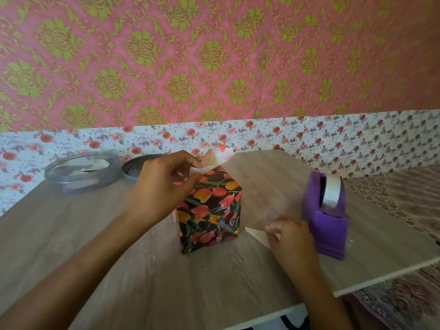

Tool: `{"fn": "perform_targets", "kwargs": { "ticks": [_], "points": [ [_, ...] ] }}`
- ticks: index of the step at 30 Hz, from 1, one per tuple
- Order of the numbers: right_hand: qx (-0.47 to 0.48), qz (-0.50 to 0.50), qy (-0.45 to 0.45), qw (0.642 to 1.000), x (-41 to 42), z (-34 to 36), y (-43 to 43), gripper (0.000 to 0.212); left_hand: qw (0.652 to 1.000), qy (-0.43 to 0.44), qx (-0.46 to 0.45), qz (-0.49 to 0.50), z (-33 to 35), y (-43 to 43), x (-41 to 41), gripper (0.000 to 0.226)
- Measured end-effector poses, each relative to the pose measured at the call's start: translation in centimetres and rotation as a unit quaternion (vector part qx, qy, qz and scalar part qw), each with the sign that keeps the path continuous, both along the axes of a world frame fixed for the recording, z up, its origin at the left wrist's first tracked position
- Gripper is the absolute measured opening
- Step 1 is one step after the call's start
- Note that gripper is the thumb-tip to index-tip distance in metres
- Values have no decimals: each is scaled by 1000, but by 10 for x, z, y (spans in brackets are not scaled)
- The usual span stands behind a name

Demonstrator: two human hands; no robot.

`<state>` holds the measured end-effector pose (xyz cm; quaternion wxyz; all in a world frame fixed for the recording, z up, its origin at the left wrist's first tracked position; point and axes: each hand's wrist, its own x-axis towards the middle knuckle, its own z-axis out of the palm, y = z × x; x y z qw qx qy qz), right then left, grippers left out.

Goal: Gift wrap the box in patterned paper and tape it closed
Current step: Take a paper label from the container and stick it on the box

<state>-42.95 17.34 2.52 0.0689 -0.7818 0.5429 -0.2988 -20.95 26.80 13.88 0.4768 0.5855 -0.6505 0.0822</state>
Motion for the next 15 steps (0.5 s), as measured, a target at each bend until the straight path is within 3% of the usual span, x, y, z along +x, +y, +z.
{"fn": "perform_targets", "kwargs": {
  "ticks": [4, 6, 8, 10, 12, 15],
  "points": [
    [-71, 43, -13, 996, -1, 15, -2, 18, 1000, -2, -7, -1, -2, -6, -1, 24],
    [-66, 71, -104, 990, 1, 21, -2, 19, 1000, -7, -7, -4, -3, -9, -1, 23],
    [3, 105, -215, 971, 5, 33, 2, 17, 1000, -1, -6, -6, -3, -12, -2, 22],
    [57, 156, -350, 922, 15, 54, 10, 10, 1000, -9, -16, -2, -3, -16, -3, 17],
    [116, 223, -456, 854, 28, 80, 15, 24, 998, -50, -32, 3, -2, -23, -6, 11],
    [171, 279, -480, 814, 53, 107, 17, 37, 994, -97, -48, -2, -2, -35, -10, 12]
  ]
}}
